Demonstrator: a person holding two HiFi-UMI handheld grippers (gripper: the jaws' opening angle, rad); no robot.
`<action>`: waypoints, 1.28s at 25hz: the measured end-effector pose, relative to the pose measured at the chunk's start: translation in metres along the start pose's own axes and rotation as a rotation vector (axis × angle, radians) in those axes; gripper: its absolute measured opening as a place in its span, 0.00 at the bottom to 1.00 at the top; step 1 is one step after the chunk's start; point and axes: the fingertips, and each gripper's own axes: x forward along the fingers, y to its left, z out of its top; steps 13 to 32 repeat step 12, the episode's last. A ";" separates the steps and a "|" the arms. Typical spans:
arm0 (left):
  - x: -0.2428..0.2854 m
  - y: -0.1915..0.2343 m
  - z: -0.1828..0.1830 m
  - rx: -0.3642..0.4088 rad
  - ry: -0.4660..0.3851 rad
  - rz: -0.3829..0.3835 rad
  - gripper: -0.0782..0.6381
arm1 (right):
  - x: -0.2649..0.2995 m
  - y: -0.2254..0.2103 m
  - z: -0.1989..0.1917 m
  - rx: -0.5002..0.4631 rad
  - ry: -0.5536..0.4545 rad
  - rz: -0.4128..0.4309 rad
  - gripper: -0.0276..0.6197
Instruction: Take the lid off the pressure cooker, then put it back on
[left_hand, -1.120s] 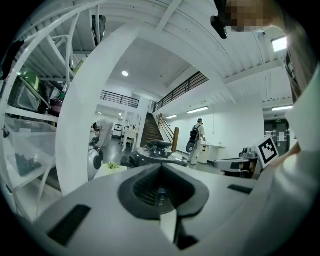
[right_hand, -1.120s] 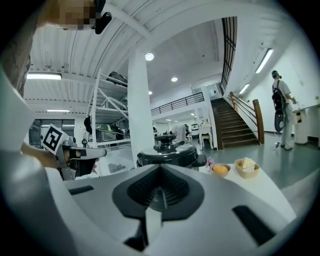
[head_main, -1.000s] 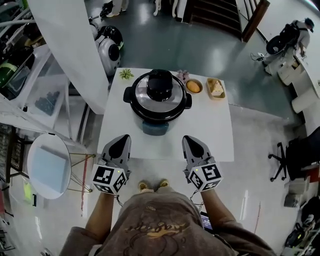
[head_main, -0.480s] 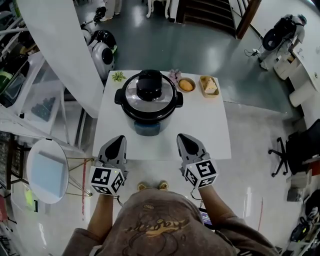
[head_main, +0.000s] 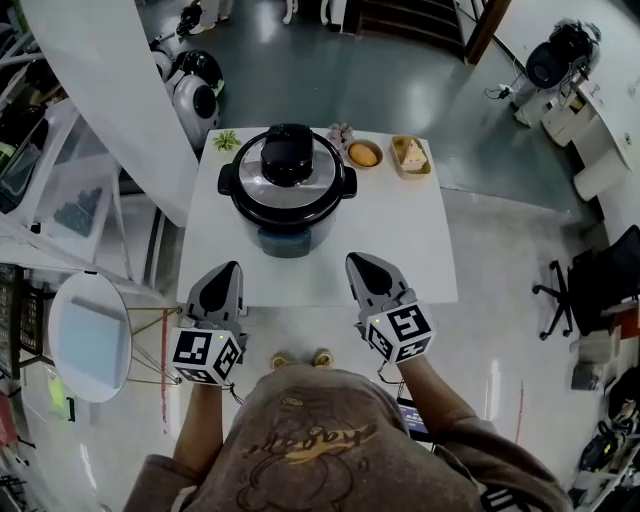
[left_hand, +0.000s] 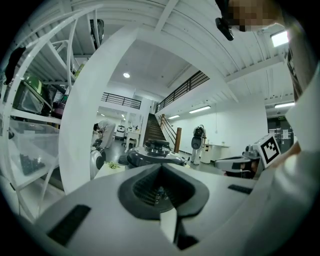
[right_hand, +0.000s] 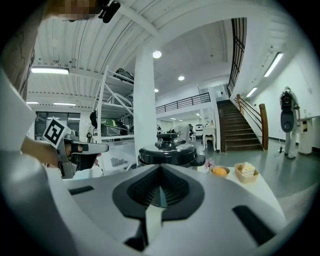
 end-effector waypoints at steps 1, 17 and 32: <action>0.000 -0.001 0.000 0.000 -0.002 0.000 0.12 | 0.000 0.000 0.000 -0.004 0.003 0.004 0.03; 0.002 -0.014 -0.002 -0.027 -0.010 -0.018 0.12 | -0.001 -0.001 0.006 -0.023 0.005 0.039 0.03; 0.002 -0.014 -0.002 -0.027 -0.010 -0.018 0.12 | -0.001 -0.001 0.006 -0.023 0.005 0.039 0.03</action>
